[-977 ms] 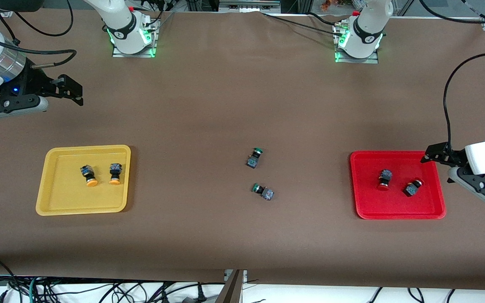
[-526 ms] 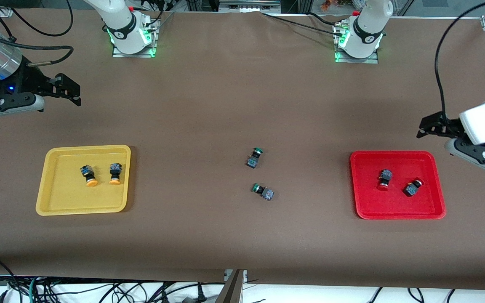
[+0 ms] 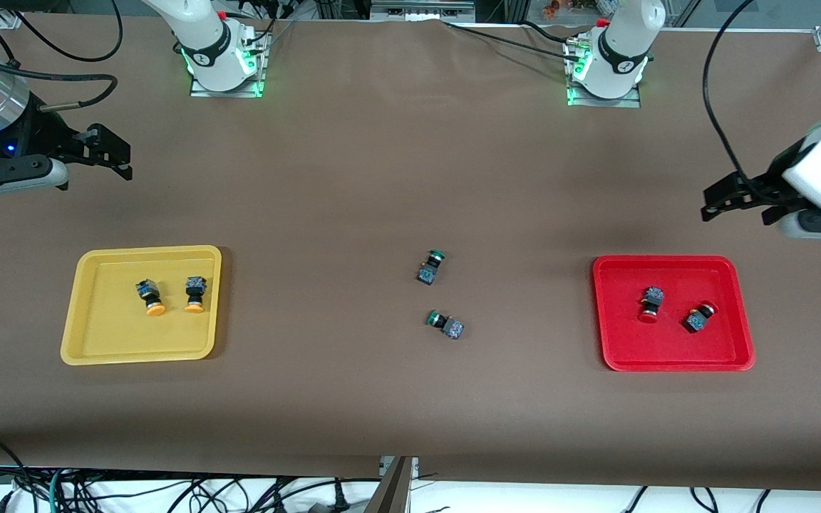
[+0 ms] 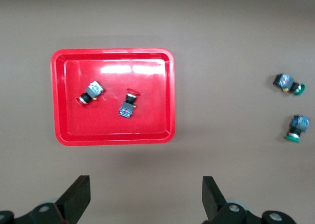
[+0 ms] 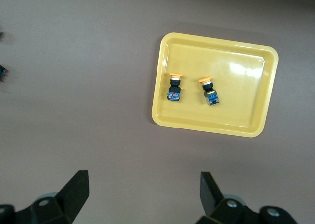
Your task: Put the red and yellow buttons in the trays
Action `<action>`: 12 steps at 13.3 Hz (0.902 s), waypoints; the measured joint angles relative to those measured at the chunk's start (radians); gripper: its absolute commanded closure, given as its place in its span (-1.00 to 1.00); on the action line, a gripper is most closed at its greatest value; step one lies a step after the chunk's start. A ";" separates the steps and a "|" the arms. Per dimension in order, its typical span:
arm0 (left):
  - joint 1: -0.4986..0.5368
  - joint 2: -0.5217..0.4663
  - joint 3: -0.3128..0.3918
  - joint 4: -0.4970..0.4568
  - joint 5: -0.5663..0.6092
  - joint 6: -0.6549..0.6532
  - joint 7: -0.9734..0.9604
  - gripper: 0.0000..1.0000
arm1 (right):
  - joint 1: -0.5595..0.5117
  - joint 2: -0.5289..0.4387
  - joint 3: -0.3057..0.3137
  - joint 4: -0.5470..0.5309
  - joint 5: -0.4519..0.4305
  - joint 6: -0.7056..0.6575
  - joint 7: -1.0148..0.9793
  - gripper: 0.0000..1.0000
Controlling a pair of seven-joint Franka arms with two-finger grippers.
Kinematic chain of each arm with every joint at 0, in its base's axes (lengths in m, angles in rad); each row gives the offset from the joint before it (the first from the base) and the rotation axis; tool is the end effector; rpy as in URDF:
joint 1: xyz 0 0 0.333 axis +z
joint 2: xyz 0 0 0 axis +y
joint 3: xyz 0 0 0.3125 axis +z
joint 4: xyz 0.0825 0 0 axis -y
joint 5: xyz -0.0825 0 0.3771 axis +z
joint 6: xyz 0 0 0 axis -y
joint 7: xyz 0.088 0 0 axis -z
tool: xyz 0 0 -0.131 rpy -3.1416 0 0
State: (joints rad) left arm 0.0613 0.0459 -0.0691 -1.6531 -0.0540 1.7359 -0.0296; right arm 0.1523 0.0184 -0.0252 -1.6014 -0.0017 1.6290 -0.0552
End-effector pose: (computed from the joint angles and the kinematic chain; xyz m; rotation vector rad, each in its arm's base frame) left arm 0.5740 -0.0099 0.5476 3.0835 0.0460 0.0554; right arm 0.5536 0.0706 0.5777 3.1267 0.2859 0.0146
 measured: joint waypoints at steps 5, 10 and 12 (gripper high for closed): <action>-0.010 -0.072 0.011 -0.105 -0.001 0.028 -0.024 -1.00 | -0.006 0.014 0.000 0.000 0.000 0.000 0.000 -1.00; -0.009 -0.063 0.021 -0.099 0.009 0.004 -0.024 -1.00 | -0.006 0.014 0.000 0.001 0.000 -0.001 0.000 -1.00; -0.009 -0.061 0.021 -0.088 0.016 -0.015 -0.026 -1.00 | -0.006 0.014 0.000 0.001 0.000 -0.001 0.000 -1.00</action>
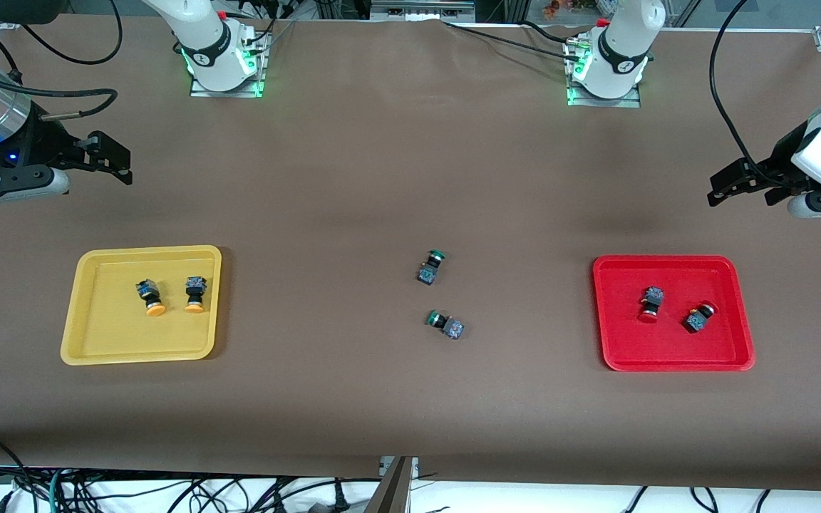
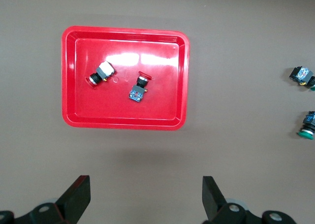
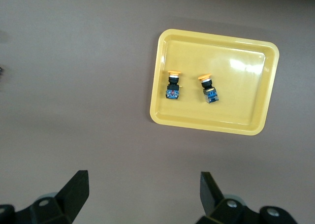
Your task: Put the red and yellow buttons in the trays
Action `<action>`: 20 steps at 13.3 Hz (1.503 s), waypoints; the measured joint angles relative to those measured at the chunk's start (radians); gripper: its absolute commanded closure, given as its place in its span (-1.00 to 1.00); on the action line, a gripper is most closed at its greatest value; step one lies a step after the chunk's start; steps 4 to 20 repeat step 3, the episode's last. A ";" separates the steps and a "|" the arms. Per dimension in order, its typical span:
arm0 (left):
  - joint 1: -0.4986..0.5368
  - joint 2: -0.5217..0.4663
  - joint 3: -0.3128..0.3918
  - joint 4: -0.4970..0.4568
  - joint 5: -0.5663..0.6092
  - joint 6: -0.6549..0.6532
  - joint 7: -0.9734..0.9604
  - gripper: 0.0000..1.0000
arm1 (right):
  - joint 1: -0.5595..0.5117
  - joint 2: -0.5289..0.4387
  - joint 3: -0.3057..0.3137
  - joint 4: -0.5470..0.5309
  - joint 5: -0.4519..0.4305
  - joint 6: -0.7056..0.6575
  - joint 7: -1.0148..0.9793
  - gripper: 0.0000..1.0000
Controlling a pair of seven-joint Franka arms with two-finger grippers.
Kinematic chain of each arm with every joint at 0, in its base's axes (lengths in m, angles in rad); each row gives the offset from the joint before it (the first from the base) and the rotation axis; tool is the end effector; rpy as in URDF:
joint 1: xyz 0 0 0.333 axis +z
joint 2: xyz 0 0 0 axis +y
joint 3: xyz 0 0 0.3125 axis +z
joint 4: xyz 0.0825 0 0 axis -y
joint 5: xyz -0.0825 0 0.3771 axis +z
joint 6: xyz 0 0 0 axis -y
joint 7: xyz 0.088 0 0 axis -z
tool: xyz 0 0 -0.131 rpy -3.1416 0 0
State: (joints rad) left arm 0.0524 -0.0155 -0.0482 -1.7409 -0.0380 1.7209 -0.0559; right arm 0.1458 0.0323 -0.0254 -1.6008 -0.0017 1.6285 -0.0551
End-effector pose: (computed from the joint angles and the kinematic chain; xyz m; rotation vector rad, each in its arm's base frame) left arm 0.5504 -0.0023 0.5389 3.1032 0.1022 -0.0085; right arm 0.5574 0.0674 0.5701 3.1268 0.2753 -0.0071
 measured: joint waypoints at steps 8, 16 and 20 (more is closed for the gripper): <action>0.000 0.002 0.000 0.010 0.003 -0.025 0.000 -1.00 | 0.000 0.000 0.000 0.000 0.000 0.000 0.000 -1.00; 0.000 0.002 0.000 0.010 0.003 -0.025 0.000 -1.00 | 0.000 0.000 0.000 0.000 0.000 0.000 0.000 -1.00; 0.000 0.002 0.000 0.010 0.003 -0.025 0.000 -1.00 | 0.000 0.000 0.000 0.000 0.000 0.000 0.000 -1.00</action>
